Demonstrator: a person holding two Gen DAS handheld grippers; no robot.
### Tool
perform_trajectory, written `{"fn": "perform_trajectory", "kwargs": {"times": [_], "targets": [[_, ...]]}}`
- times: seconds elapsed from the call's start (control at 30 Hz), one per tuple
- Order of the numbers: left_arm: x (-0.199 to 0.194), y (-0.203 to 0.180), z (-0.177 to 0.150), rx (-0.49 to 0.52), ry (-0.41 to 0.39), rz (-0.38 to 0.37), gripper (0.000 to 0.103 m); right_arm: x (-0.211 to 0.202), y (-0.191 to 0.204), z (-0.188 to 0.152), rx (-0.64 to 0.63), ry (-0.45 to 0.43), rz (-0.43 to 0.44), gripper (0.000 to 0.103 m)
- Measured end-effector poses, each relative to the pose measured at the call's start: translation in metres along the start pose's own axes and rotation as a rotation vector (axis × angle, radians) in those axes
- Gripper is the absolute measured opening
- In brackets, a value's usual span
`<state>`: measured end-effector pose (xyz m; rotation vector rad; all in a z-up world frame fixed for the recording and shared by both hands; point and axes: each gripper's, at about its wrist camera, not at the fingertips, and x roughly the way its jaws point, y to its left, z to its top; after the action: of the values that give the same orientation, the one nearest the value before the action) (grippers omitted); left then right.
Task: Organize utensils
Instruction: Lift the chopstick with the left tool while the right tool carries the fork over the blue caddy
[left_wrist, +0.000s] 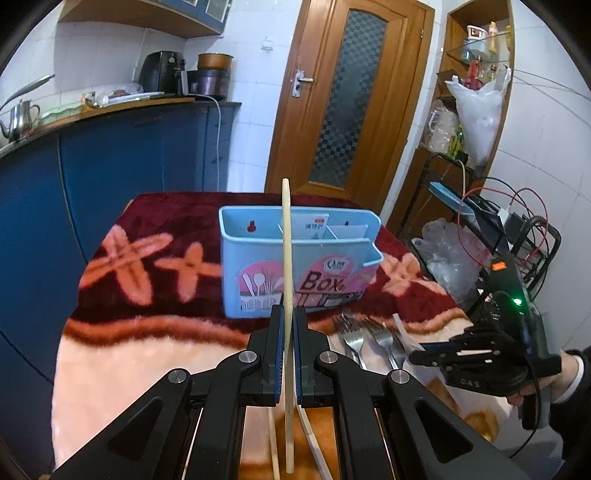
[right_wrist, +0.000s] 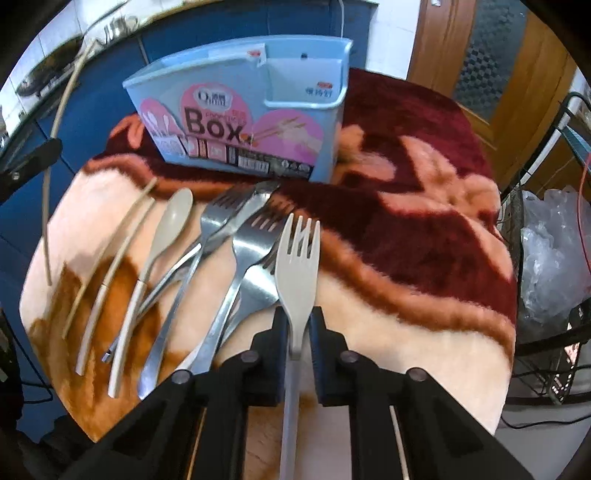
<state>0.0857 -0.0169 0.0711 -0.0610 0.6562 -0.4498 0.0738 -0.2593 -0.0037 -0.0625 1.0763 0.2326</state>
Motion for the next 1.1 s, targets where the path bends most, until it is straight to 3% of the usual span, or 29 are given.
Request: {"fn": "perform_trajectory", "kwargs": {"times": [0.23, 0.4, 0.5, 0.9, 1.0, 1.1], "targets": [[0.003, 0.004, 0.026, 0.004, -0.088, 0.025, 0.004, -0.05, 0.002, 0.006, 0.063, -0.277, 0.085, 0.013], [0.007, 0.006, 0.05, -0.004, -0.197, 0.05, 0.004, -0.076, 0.004, 0.025, 0.087, -0.477, 0.087, 0.012], [0.008, 0.006, 0.062, -0.011, -0.256, 0.062, 0.004, -0.086, 0.005, 0.039, 0.098, -0.555, 0.085, 0.012], [0.037, 0.012, 0.099, -0.041, -0.409, 0.103, 0.004, -0.095, 0.007, 0.086, 0.089, -0.714, -0.01, 0.012], [0.048, 0.011, 0.096, -0.008, -0.472, 0.164, 0.004, -0.082, 0.007, 0.096, 0.077, -0.719, -0.049, 0.012], [0.061, 0.015, 0.091, -0.015, -0.471, 0.179, 0.004, -0.068, 0.008, 0.101, 0.076, -0.696, -0.05, 0.012]]}}
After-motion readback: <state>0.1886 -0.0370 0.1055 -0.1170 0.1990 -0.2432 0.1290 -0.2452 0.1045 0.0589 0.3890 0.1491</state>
